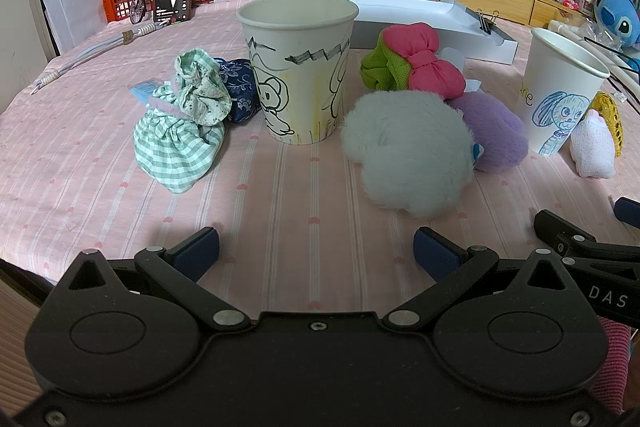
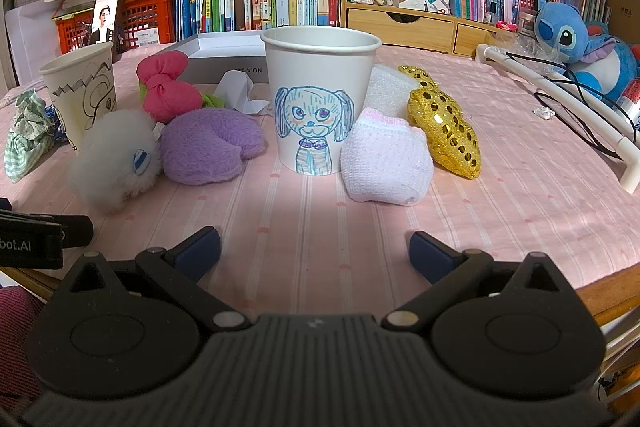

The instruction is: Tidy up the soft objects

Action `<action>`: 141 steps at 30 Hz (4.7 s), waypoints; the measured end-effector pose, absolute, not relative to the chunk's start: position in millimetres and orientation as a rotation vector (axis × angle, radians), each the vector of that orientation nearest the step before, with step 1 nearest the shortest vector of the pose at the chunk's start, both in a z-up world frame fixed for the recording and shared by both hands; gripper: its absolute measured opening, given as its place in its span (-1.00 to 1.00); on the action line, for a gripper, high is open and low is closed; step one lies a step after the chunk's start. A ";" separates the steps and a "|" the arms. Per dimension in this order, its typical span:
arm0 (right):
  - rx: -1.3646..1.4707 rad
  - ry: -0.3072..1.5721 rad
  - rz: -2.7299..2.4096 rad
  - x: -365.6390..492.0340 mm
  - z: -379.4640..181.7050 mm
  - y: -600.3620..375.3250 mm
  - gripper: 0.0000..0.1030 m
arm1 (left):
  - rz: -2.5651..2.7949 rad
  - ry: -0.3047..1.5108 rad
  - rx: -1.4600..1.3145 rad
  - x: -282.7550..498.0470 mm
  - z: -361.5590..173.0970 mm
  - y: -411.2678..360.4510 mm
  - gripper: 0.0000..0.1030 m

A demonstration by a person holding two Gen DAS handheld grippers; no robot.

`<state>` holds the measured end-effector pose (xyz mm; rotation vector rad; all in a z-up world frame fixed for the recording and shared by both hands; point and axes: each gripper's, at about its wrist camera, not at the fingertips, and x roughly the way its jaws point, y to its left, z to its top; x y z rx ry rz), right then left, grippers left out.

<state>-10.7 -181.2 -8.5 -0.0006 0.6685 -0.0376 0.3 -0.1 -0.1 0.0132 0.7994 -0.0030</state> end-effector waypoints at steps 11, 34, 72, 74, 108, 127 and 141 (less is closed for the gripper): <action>-0.001 0.669 -0.038 -10.7 -8.5 -181.0 1.00 | -0.003 0.800 0.013 0.3 -0.1 -0.1 1.00; -0.001 0.669 -0.038 -11.4 -8.7 -180.9 1.00 | -0.002 0.799 0.013 0.2 -0.1 -0.1 1.00; 0.037 0.488 -0.006 -19.2 -6.4 -209.7 0.99 | -0.181 0.605 -0.010 -4.0 16.8 -7.0 1.00; 0.041 0.483 -0.016 -15.9 -4.7 -214.8 0.98 | -0.178 0.591 -0.005 0.2 16.1 -10.8 1.00; 0.047 0.496 0.001 21.2 -10.5 -227.0 0.75 | -0.152 0.598 -0.076 22.9 -9.6 -32.2 0.55; 0.064 0.495 -0.043 13.2 -6.8 -228.1 0.15 | -0.164 0.571 -0.080 19.0 -3.8 -27.2 0.47; 0.065 0.463 -0.058 2.0 2.2 -223.7 0.14 | -0.188 0.581 -0.101 12.5 0.5 -23.2 0.17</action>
